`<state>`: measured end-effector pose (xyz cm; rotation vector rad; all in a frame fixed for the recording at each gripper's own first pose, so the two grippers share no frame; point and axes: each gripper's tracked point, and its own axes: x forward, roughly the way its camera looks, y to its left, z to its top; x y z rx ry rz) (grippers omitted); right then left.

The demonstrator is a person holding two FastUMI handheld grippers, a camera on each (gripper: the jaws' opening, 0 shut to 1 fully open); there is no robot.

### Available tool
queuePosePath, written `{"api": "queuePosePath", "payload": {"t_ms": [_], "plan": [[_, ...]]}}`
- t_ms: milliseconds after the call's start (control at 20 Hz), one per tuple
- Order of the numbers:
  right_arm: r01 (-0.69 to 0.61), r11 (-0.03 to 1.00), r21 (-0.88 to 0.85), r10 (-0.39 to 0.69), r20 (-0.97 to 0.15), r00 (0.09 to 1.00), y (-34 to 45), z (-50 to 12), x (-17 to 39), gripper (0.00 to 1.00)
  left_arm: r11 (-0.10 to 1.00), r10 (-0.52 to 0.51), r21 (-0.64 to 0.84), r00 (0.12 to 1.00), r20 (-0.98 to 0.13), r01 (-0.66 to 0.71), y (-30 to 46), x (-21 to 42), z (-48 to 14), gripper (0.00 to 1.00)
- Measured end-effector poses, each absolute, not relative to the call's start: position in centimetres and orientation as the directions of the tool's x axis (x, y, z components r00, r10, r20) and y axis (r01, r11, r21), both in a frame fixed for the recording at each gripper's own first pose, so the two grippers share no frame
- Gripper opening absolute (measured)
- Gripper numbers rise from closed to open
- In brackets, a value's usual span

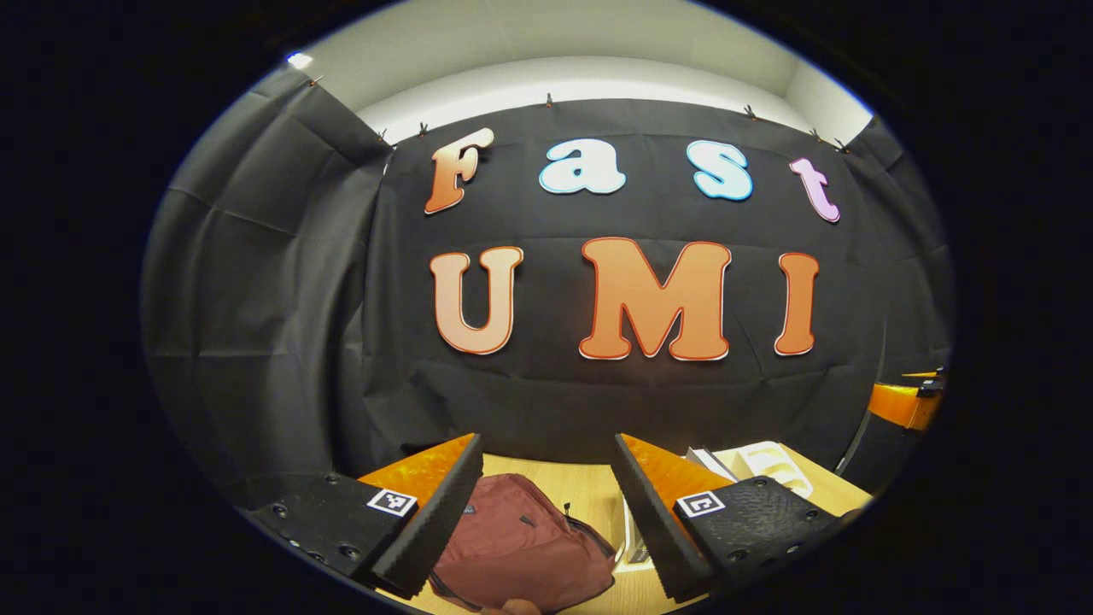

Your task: Open the schoolbag, grab two books from the bookshelf and put them into the schoolbag.

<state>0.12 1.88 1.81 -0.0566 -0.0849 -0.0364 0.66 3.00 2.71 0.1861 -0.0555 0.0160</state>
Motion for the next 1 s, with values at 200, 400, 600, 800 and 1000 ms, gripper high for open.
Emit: {"api": "queuePosePath", "payload": {"t_ms": [200, 400, 600, 800, 1000], "plan": [[0.053, 0.998, -0.041, -0.05, 0.081, 0.995, 2.6, 1.6, 0.4, 0.97, 0.976, 0.002, 0.215, 0.999, 0.052, -0.014, 3.9, 1.5, 3.0, 0.94], [0.043, 0.996, -0.077, -0.038, 0.066, 0.997, 2.7, 1.3, 0.6, 0.96, 0.987, -0.003, 0.163, 0.999, 0.052, -0.005, 3.9, 1.6, 3.0, 0.95], [0.064, 0.995, -0.076, -0.06, 0.05, 0.997, 2.4, 0.9, 0.4, 0.96, 0.985, -0.021, 0.172, 1.0, 0.021, 0.017, 4.0, 2.0, 2.0, 0.95], [0.067, 0.995, -0.078, -0.065, 0.033, 0.997, 2.3, 0.5, 0.3, 0.96, 0.98, -0.011, 0.199, 1.0, -0.009, 0.013, 5.1, 1.9, 0.7, 0.94], [0.087, 0.986, -0.142, -0.085, 0.019, 0.996, 1.8, -0.3, 0.0, 0.96, 0.965, 0.001, 0.261, 0.997, -0.071, 0.018, 6.0, 1.7, -2.2, 0.95]]}}
